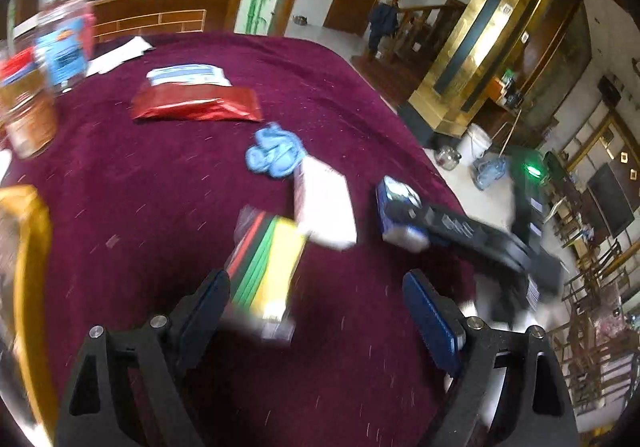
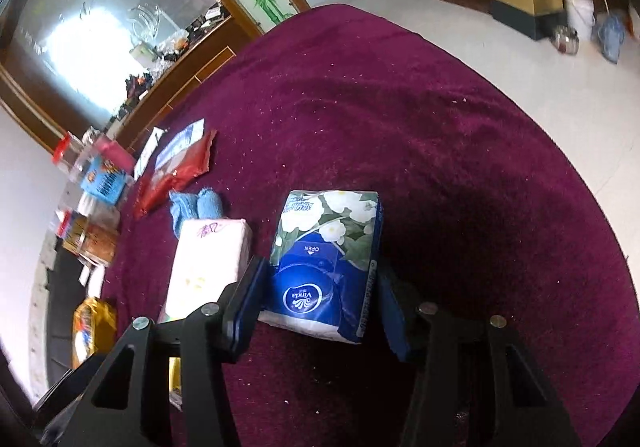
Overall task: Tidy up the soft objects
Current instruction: 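Grasp the pink tissue pack with the left tool while the right tool holds the Vinda pack, then place the pink tissue pack in the tray with the left tool while the right tool carries the Vinda pack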
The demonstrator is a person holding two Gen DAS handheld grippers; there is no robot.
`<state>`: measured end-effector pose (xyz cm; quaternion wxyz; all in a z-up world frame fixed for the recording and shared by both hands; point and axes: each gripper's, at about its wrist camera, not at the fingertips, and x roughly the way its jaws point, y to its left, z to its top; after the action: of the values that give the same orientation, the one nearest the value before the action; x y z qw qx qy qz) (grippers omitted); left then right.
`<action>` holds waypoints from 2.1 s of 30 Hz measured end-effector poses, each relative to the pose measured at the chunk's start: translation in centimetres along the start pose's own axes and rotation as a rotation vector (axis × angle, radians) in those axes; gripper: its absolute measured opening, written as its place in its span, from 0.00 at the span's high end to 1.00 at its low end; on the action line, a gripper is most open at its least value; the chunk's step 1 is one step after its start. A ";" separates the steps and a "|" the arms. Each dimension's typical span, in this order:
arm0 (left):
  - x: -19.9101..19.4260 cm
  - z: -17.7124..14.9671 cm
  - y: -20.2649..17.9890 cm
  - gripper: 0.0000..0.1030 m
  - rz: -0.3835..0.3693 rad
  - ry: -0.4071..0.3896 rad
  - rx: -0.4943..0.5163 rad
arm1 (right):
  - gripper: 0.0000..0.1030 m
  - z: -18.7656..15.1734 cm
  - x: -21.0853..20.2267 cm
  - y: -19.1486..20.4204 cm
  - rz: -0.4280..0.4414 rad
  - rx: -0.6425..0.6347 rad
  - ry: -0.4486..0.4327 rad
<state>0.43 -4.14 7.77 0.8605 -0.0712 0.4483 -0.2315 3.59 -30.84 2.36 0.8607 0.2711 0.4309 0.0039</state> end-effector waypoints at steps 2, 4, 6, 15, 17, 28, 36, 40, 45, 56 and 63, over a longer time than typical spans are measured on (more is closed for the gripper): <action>2.5 1.5 -0.8 0.13 0.011 0.015 0.014 | 0.50 0.3 -0.4 -1.0 0.018 0.054 -0.016; 4.8 2.8 -1.6 0.13 0.050 0.023 0.050 | 0.50 0.4 -0.9 -1.8 0.035 0.097 -0.039; 7.0 3.7 -2.4 0.13 0.098 0.029 0.095 | 0.50 0.7 -1.6 -2.3 0.041 0.127 -0.071; 13.6 4.5 -5.0 0.19 0.242 0.077 0.276 | 0.50 0.9 -1.9 -1.6 0.033 0.106 -0.094; 14.2 4.5 -5.1 0.48 0.253 0.089 0.299 | 0.50 0.9 -2.0 -1.4 0.026 0.093 -0.102; 7.5 3.8 -3.8 0.49 0.080 0.016 0.163 | 0.50 0.6 -1.8 -0.6 0.033 0.035 -0.111; -0.9 0.3 -1.9 0.48 -0.125 -0.028 0.017 | 0.49 0.4 -1.2 -0.9 0.025 0.039 -0.102; -5.0 -2.7 0.7 0.48 -0.169 -0.039 -0.063 | 0.49 0.2 -1.2 -0.7 0.008 0.023 -0.110; -11.8 -7.4 6.0 0.48 -0.169 -0.131 -0.184 | 0.49 -0.3 -0.6 -0.2 -0.038 -0.014 -0.109; -23.4 -16.6 19.6 0.48 0.084 -0.338 -0.407 | 0.50 -5.8 -4.3 9.0 0.056 -0.236 -0.076; -23.8 -20.7 26.4 0.48 0.163 -0.328 -0.561 | 0.49 -13.4 -5.9 21.8 0.253 -0.521 0.043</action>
<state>-19.07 31.95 4.46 0.8837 -0.3056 0.3541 -0.0147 -5.15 -7.49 10.50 0.8846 0.0921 0.3964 0.2276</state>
